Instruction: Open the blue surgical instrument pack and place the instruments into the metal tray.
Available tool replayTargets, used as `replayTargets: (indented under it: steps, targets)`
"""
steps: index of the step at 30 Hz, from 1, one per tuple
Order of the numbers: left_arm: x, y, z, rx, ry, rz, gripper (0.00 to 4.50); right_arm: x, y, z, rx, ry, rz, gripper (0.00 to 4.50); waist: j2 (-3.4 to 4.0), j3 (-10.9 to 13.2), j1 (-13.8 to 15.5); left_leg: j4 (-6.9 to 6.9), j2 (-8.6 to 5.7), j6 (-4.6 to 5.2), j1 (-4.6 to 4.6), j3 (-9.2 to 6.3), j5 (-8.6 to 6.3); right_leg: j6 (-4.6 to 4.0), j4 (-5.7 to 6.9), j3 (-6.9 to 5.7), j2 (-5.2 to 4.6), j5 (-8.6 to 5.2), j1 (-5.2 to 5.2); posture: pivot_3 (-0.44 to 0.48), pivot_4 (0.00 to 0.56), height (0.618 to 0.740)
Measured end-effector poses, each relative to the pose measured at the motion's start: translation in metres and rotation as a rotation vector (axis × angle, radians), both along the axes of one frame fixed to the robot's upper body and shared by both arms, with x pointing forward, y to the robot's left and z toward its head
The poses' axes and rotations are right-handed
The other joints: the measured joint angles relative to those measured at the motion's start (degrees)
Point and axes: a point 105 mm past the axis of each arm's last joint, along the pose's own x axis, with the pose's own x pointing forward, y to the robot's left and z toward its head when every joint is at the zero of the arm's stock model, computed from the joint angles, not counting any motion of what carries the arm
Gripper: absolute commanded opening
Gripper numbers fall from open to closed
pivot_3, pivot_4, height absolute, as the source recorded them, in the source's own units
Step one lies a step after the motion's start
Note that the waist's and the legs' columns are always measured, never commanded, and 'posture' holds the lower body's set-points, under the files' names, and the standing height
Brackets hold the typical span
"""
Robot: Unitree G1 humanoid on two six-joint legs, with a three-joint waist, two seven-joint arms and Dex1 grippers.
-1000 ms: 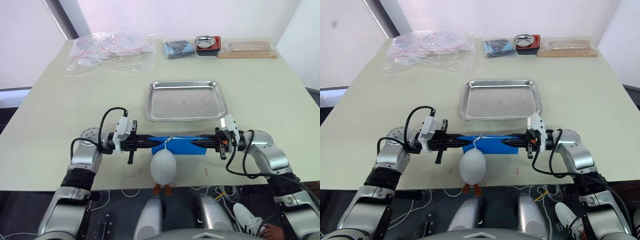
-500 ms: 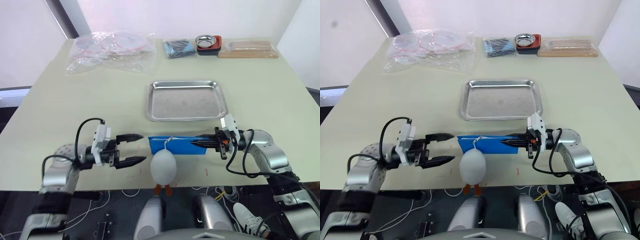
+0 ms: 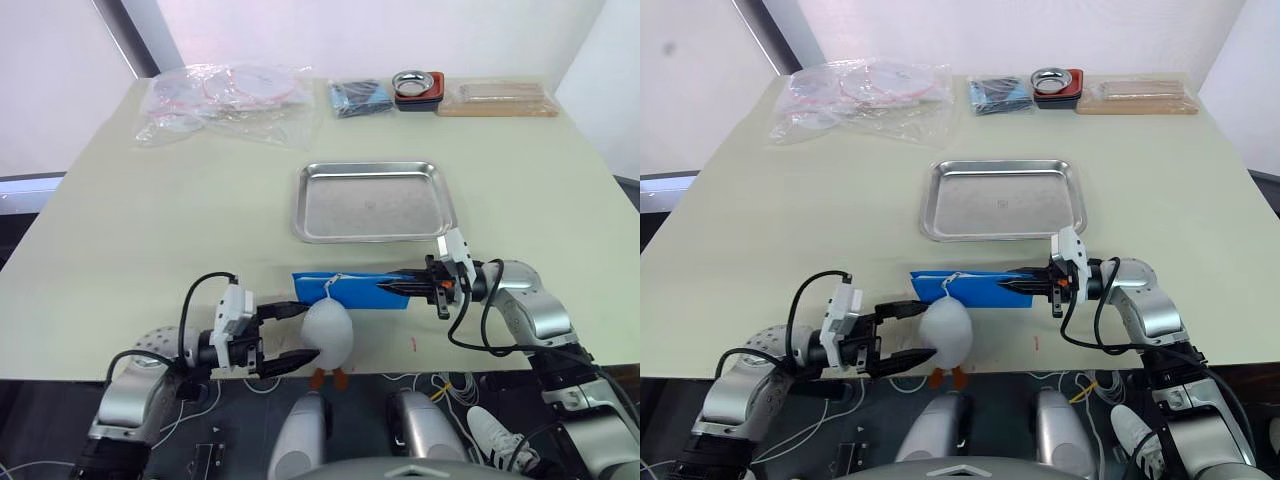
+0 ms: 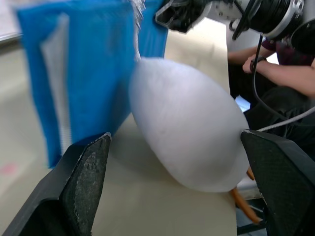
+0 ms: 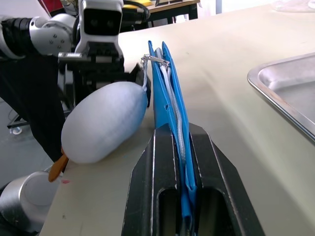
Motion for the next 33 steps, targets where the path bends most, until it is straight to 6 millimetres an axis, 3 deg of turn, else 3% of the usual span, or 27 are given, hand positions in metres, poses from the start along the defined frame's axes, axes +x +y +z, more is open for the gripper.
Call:
replayTargets:
  steps: [7,10,16,18,19,24,33]
  targets:
    - [-0.004,0.0,0.003,-0.03,0.018,-0.032,1.05,-0.001,-0.001,0.0,-0.001,-0.002,-0.004,0.0,0.0,0.0,0.0,0.01,-0.01,0.0,0.0,0.0,0.0,0.0,0.01,0.0,0.0,0.0,0.0,0.0,0.15,0.74]
    - [-0.004,0.008,0.008,-0.017,0.023,-0.037,0.1,-0.001,-0.001,0.0,-0.001,-0.004,-0.006,0.0,0.0,0.0,0.0,0.0,-0.01,0.0,0.0,0.0,0.0,0.01,0.0,-0.01,0.0,-0.01,0.0,0.0,0.15,0.74]
    - [-0.001,0.023,0.02,0.021,0.004,-0.05,0.04,-0.001,-0.001,-0.001,0.0,-0.005,-0.016,0.0,-0.01,0.0,0.0,0.0,0.0,0.0,0.0,-0.02,0.0,0.03,0.0,-0.03,0.01,-0.03,0.0,0.0,0.15,0.74]
    - [0.002,0.039,0.03,0.076,-0.018,-0.051,0.04,-0.001,-0.001,-0.001,0.001,-0.006,-0.017,0.0,0.0,0.0,0.0,0.0,0.0,0.0,0.0,0.0,0.0,0.04,-0.01,-0.02,0.01,-0.04,0.0,0.0,0.15,0.74]
    - [0.004,0.063,0.036,0.141,-0.001,-0.042,0.04,-0.001,-0.001,-0.001,0.001,-0.007,-0.018,0.0,0.0,0.0,-0.1,-0.02,0.0,0.0,0.0,0.01,0.0,0.04,-0.02,-0.02,0.01,-0.05,-0.01,0.0,0.15,0.74]
    - [0.019,0.093,0.046,0.221,-0.023,0.006,0.04,-0.001,-0.002,-0.001,0.001,-0.008,-0.022,0.0,0.0,0.0,0.1,-0.02,-0.01,0.0,-0.01,-0.01,0.0,0.18,-0.03,-0.06,0.03,-0.14,-0.02,0.0,0.15,0.74]
    - [0.033,0.106,0.056,0.275,-0.068,0.023,0.04,-0.001,-0.001,0.0,0.004,-0.011,-0.021,0.0,-0.01,0.0,0.0,-0.06,0.0,0.0,-0.04,0.02,0.0,0.02,-0.04,-0.04,0.01,-0.03,-0.06,0.0,0.15,0.74]
